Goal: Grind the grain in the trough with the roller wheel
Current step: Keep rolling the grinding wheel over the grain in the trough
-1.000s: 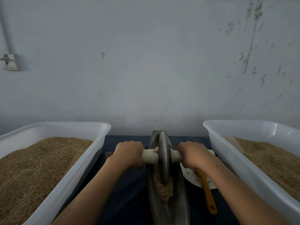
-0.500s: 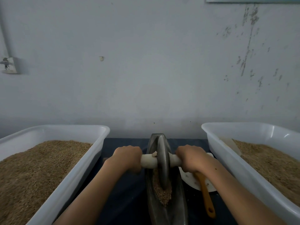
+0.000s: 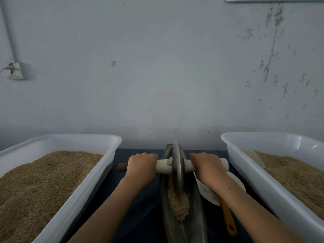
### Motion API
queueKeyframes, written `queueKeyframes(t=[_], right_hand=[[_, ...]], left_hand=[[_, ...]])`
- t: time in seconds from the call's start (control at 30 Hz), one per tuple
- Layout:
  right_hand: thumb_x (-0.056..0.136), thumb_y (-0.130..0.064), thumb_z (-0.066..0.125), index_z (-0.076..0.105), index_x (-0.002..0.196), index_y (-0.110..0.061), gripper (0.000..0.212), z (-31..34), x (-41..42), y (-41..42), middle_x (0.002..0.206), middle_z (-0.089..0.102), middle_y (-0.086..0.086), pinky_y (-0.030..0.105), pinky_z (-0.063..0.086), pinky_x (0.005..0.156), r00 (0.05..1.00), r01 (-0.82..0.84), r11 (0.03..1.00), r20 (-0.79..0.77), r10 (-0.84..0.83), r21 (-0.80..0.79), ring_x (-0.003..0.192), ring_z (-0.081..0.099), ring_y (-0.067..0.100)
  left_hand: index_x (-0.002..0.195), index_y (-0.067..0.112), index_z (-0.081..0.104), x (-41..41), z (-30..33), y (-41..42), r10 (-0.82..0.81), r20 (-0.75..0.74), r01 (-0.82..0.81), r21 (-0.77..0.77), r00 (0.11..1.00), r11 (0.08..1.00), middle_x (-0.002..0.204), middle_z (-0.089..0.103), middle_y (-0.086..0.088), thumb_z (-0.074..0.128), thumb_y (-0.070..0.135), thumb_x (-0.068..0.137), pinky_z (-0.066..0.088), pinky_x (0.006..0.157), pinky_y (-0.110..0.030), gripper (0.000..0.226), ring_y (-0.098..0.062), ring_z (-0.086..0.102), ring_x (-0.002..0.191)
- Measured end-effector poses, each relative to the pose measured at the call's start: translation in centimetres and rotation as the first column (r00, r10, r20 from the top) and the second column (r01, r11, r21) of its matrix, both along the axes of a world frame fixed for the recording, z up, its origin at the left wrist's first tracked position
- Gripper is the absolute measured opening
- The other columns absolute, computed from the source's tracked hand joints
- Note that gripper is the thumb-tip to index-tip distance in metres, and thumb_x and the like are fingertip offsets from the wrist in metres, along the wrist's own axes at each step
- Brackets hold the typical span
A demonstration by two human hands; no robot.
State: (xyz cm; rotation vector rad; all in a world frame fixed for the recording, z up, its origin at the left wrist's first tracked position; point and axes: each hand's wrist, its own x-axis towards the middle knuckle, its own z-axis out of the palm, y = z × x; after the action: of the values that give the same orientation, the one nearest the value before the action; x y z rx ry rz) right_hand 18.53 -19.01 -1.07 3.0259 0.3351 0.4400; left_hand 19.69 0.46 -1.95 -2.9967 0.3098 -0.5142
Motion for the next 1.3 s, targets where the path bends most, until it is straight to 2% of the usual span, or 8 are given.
queueKeyframes(t=[0.3, 0.43, 0.57, 0.7, 0.93, 1.03, 1.13, 1.3], right_hand=[[0.086, -0.010, 0.058, 0.055, 0.110, -0.015, 0.025, 1.5, -0.6, -0.5, 0.093, 0.056, 0.002, 0.025, 0.033, 0.060, 0.947, -0.040, 0.995, -0.320, 0.008, -0.094, 0.078, 0.051, 0.018], [0.086, -0.010, 0.057, 0.055, 0.109, -0.015, 0.023, 1.4, -0.3, -0.4, 0.095, 0.058, 0.003, 0.026, 0.033, 0.060, 0.963, -0.022, 0.996, -0.268, -0.002, -0.087, 0.076, 0.050, 0.018], [0.088, -0.010, 0.054, 0.055, 0.112, -0.019, 0.025, 0.8, 0.0, -0.3, 0.106, 0.062, 0.003, 0.029, 0.037, 0.071, 0.990, -0.013, 0.998, -0.140, 0.005, -0.059, 0.092, 0.059, 0.022], [0.090, -0.012, 0.054, 0.053, 0.113, -0.021, 0.025, 0.5, 0.1, -0.1, 0.110, 0.062, 0.003, 0.031, 0.039, 0.077, 0.998, -0.004, 1.000, -0.070, 0.002, -0.027, 0.101, 0.059, 0.023], [0.086, -0.010, 0.059, 0.056, 0.113, -0.014, 0.028, 1.6, -0.5, -0.6, 0.098, 0.059, 0.004, 0.028, 0.038, 0.065, 0.937, -0.030, 0.996, -0.350, -0.001, -0.083, 0.082, 0.056, 0.020], [0.085, -0.010, 0.061, 0.056, 0.110, -0.013, 0.026, 1.8, -0.6, -0.6, 0.091, 0.056, 0.003, 0.024, 0.034, 0.057, 0.927, -0.030, 0.996, -0.374, -0.005, -0.088, 0.078, 0.054, 0.019], [0.086, -0.009, 0.058, 0.057, 0.108, -0.013, 0.022, 1.5, -0.4, -0.4, 0.101, 0.061, 0.005, 0.028, 0.036, 0.064, 0.953, -0.007, 0.996, -0.304, -0.020, -0.087, 0.080, 0.053, 0.020], [0.088, -0.008, 0.053, 0.056, 0.108, -0.017, 0.023, 0.8, -0.2, -0.2, 0.107, 0.062, 0.004, 0.030, 0.037, 0.072, 0.991, 0.027, 0.998, -0.127, -0.033, -0.048, 0.098, 0.060, 0.025]], left_hand=[[0.118, 0.017, 0.055, -0.2, 1.1, 0.3, 0.002, -0.352, 0.012, 0.037, 0.936, 0.999, 0.107, 0.063, -0.003, 0.072, 0.032, 0.077, 0.040, 0.073, -0.031, 0.048, -0.018, 0.057, 0.091], [0.113, 0.020, 0.057, -0.1, 0.9, 0.2, -0.005, -0.236, 0.015, 0.042, 0.972, 0.999, 0.100, 0.062, 0.001, 0.068, 0.033, 0.079, 0.039, 0.070, -0.030, 0.038, -0.017, 0.054, 0.083], [0.108, 0.025, 0.055, -0.1, 0.0, 0.1, -0.021, -0.022, 0.021, 0.010, 1.000, 1.000, 0.102, 0.062, 0.001, 0.059, 0.032, 0.085, 0.036, 0.070, -0.030, 0.025, -0.019, 0.059, 0.092], [0.106, 0.025, 0.054, -0.1, -0.3, 0.1, -0.021, 0.050, 0.023, -0.027, 0.999, 0.999, 0.101, 0.063, 0.002, 0.058, 0.033, 0.086, 0.035, 0.069, -0.029, 0.022, -0.018, 0.059, 0.091], [0.119, 0.019, 0.055, -0.1, 1.2, 0.4, -0.018, -0.326, 0.039, 0.058, 0.945, 0.998, 0.107, 0.062, -0.001, 0.070, 0.034, 0.078, 0.038, 0.073, -0.030, 0.046, -0.018, 0.057, 0.094], [0.120, 0.017, 0.054, -0.2, 1.2, 0.4, -0.008, -0.390, 0.029, 0.046, 0.921, 0.999, 0.105, 0.061, -0.001, 0.072, 0.035, 0.077, 0.039, 0.073, -0.030, 0.049, -0.017, 0.055, 0.090], [0.117, 0.018, 0.056, -0.1, 1.1, 0.3, 0.003, -0.310, 0.014, 0.051, 0.951, 0.999, 0.103, 0.062, 0.000, 0.070, 0.035, 0.078, 0.038, 0.071, -0.030, 0.045, -0.015, 0.051, 0.082], [0.113, 0.024, 0.055, 0.1, 0.3, 0.0, 0.006, -0.064, -0.004, 0.040, 0.998, 0.999, 0.104, 0.063, 0.001, 0.061, 0.033, 0.084, 0.035, 0.070, -0.030, 0.030, -0.019, 0.059, 0.094]])
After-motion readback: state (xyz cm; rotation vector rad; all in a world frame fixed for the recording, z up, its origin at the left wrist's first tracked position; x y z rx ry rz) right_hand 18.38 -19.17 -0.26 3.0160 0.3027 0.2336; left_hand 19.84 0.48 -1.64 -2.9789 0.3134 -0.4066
